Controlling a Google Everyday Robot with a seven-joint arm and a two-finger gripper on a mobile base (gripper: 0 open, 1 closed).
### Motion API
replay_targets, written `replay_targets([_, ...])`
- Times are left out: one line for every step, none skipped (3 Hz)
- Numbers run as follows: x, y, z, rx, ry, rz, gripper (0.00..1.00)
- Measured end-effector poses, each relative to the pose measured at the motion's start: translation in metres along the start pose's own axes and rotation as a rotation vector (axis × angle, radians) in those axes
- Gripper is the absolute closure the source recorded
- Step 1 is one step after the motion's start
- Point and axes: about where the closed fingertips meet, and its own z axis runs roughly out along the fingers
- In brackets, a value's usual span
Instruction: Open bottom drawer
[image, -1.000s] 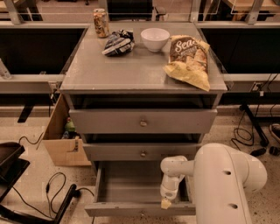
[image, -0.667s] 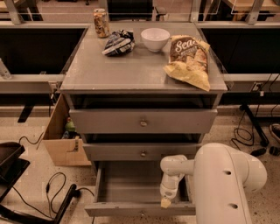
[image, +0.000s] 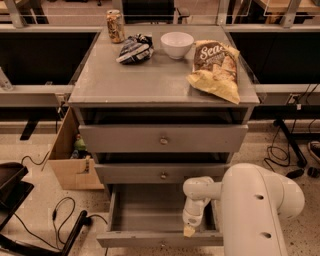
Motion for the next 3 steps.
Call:
replay_targets([0.0,0.0,0.0,0.0,0.0,0.0,0.59])
replay_targets([0.0,0.0,0.0,0.0,0.0,0.0,0.36])
replay_targets([0.0,0.0,0.0001,0.0,0.0,0.0,0.13])
